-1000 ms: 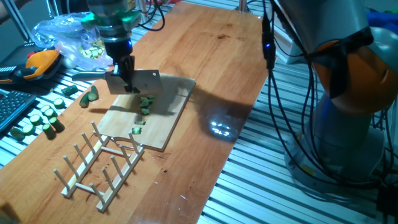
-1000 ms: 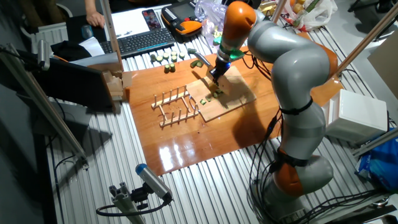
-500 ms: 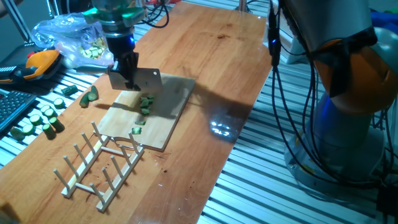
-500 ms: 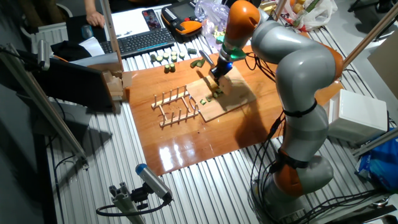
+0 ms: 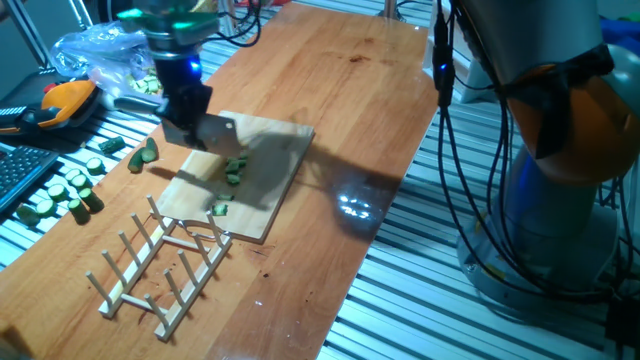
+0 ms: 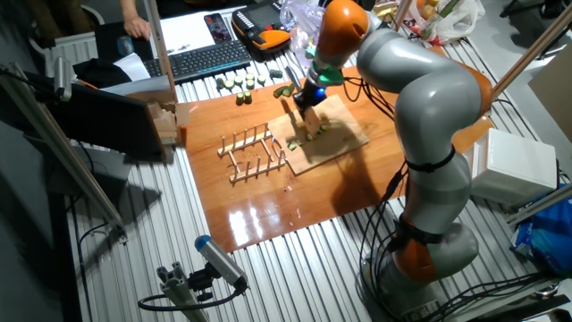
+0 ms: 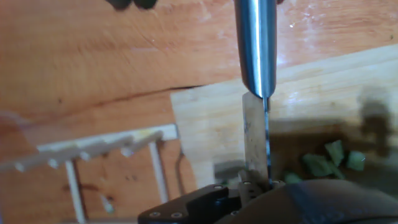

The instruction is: Chop the cucumber into shreds

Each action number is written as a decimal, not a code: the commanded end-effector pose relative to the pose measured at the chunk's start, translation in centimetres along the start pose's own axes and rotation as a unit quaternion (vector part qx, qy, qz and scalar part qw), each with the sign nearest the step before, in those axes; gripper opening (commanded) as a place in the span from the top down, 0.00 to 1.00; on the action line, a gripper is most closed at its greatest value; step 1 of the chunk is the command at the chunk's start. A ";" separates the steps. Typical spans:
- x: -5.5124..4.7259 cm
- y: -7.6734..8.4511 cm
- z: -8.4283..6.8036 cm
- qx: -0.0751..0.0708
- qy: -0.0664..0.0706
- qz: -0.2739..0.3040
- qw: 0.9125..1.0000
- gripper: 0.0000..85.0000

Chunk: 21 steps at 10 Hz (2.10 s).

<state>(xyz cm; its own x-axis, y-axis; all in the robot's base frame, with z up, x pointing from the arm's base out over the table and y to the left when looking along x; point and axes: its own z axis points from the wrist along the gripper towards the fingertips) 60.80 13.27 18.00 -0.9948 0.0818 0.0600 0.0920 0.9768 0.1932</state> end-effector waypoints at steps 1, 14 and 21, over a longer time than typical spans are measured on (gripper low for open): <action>0.1 1.0 -0.1 0.003 -0.006 0.026 1.000 1.00; -0.8 -1.5 -0.9 0.002 -0.089 0.070 0.994 1.00; -0.9 -0.9 -0.8 -0.012 -0.057 0.093 0.994 1.00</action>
<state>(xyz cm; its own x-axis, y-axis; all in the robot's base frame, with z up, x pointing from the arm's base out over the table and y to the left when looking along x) 61.66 12.13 18.47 -0.9585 0.2849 -0.0128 0.2758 0.9373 0.2130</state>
